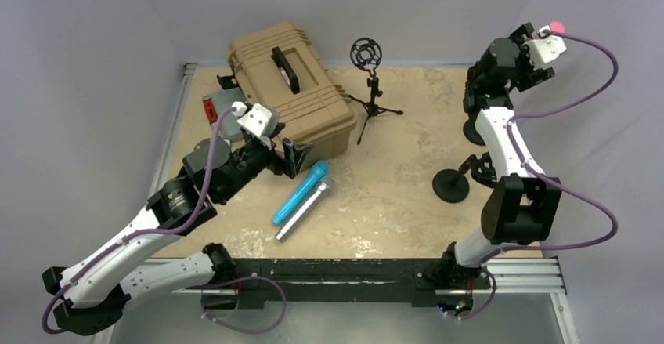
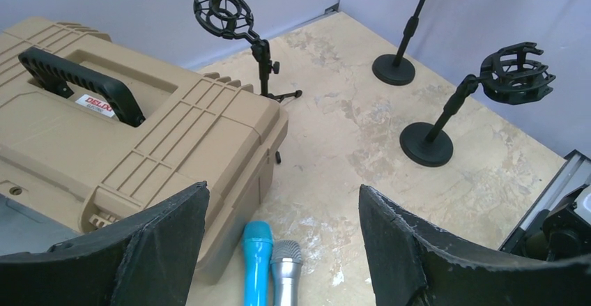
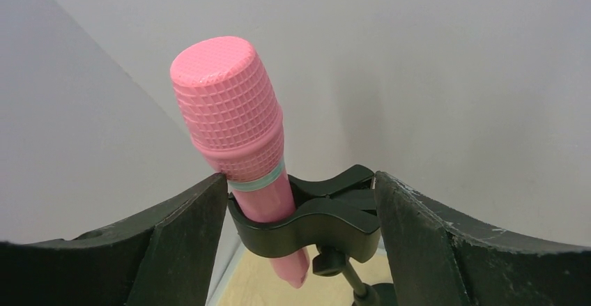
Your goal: Remove the microphone from the stand
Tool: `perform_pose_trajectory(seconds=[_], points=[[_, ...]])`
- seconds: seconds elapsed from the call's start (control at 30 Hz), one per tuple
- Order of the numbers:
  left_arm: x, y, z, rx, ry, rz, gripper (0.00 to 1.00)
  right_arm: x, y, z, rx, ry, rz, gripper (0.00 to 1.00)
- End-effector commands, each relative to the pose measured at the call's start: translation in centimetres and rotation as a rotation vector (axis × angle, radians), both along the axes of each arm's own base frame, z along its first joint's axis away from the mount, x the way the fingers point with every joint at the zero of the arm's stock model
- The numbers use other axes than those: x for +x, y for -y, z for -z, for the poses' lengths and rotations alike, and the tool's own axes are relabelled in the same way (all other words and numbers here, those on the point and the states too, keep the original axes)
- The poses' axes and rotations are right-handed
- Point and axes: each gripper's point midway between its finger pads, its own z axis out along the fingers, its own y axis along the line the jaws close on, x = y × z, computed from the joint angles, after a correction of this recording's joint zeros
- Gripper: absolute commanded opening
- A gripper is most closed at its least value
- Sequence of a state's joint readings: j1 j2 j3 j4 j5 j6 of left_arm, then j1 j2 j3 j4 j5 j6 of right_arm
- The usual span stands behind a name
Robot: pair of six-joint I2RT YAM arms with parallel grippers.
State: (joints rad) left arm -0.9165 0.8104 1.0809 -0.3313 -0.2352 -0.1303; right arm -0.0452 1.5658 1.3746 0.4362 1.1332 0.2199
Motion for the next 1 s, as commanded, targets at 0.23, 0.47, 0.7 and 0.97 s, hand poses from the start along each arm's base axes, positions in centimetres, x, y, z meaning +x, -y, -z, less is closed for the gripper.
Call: perform_pose_trajectory(seconds=[0.23, 0.47, 0.7, 0.97], points=[[-0.4, 0.1, -1.7, -0.056, 0.017, 0.019, 0.76, -1.1, -2.9, 1.0, 0.007, 0.005, -0.025, 0.82], [-0.7, 0.0, -1.9, -0.064, 0.019, 0.025, 0.76, -2.6, -3.9, 3.6, 0.026, -0.049, -0.028, 0.84], [-1.2, 0.1, -2.3, -0.086, 0.016, 0.049, 0.76, -2.8, -4.4, 8.2, 0.021, -0.167, -0.076, 0.82], [-1.0, 0.2, -2.1, -0.081, 0.009, 0.046, 0.76, -1.1, -3.1, 13.3, 0.005, -0.324, -0.084, 0.85]])
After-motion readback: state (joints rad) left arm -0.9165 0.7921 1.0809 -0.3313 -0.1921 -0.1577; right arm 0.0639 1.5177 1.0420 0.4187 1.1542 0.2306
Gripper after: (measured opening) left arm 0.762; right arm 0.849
